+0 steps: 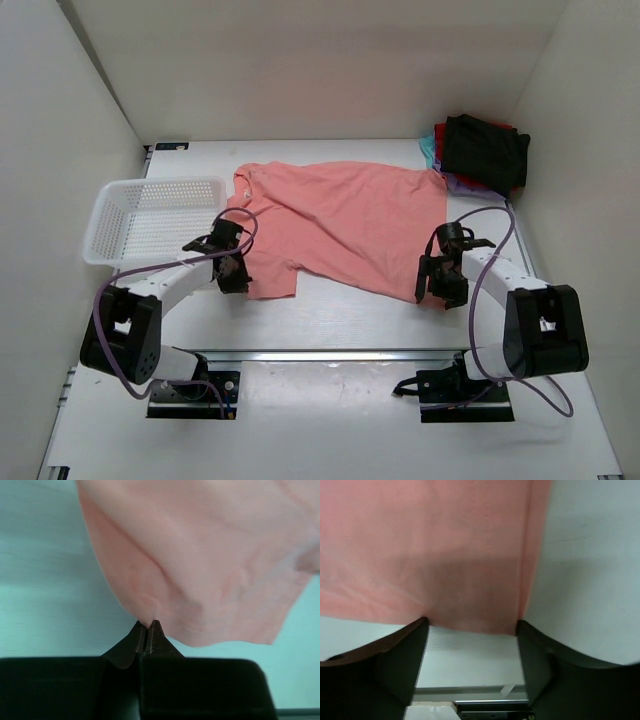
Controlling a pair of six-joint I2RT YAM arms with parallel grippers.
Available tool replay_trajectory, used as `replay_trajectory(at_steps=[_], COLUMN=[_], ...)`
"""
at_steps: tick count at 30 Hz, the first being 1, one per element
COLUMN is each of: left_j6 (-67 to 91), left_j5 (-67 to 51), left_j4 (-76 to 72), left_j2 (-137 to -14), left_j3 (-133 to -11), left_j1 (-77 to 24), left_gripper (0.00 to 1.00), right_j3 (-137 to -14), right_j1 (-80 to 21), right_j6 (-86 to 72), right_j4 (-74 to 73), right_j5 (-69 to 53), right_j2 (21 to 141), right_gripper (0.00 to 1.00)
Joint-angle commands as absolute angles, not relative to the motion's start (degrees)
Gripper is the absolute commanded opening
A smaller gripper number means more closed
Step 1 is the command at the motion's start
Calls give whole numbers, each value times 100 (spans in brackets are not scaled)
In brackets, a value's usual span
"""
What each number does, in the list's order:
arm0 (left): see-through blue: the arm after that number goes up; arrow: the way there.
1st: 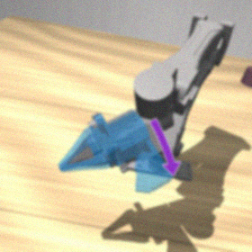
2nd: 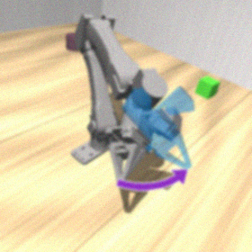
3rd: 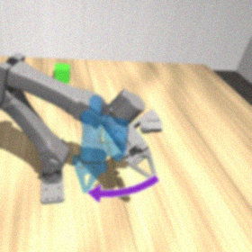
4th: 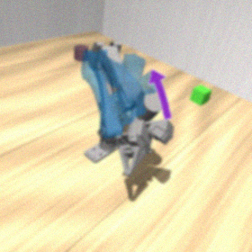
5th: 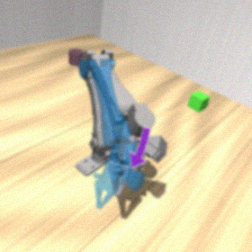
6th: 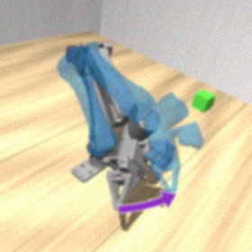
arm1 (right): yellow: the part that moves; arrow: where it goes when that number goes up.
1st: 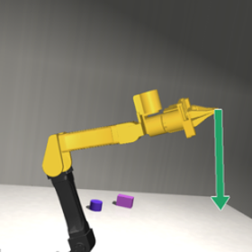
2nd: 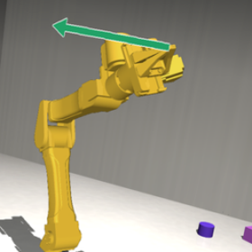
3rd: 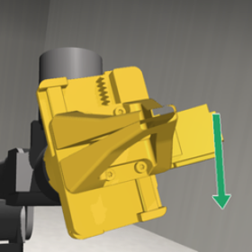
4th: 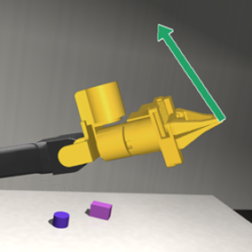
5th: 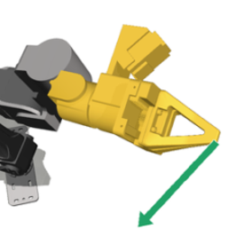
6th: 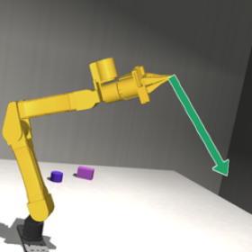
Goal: Fold and stack the t-shirts
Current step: Flatten out the tshirt
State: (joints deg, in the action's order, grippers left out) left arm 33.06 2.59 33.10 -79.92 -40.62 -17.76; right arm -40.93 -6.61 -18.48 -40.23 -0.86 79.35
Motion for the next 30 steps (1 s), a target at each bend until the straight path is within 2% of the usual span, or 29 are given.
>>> replay_trajectory(at_steps=[1,2,4,5,6,13,16,19,22,26,30], left_j6=[3532,3516,3647,3691,3683,3805,3789,3639,3962,4157,4148], left_j5=[-70,-140,-298,-334,-430,-1221,-2011,-1978,-1934,-1627,-1064], left_j4=[3313,3313,3322,3331,3331,2883,3312,3560,3165,3163,3288], left_j2=[-7568,-7550,-7375,-7322,-7286,-6943,-7136,-6997,-6427,-5749,-5502], left_j3=[-4490,-4613,-4798,-4938,-5053,-6440,-7791,-8611,-8719,-9052,-9632], left_j1=[-1714,-1714,-1749,-1740,-1732,-1390,-951,-923,-932,-905,-1011], left_gripper=[0,0,0,0,0,0,0,0,0,0,0], right_j3=[-3999,-3947,-4034,-4130,-4261,-6159,-7186,-7785,-8111,-8788,-9579], right_j1=[-502,-492,-387,-378,-378,-264,-106,-193,-167,350,571], right_j6=[-1917,-1838,-1688,-1653,-1591,-1327,-1318,-1275,-1327,-1161,-906], right_j4=[-4008,-3964,-3894,-3920,-3885,-4271,-4289,-4438,-4543,-4623,-4543], right_j5=[62,-78,-211,-220,-159,-263,-579,-343,-465,-615,-554], right_j2=[8051,8025,8007,7946,7850,7138,6716,6321,5794,5082,4939], right_gripper=[65,54,26,3,0,0,0,0,0,0,0])
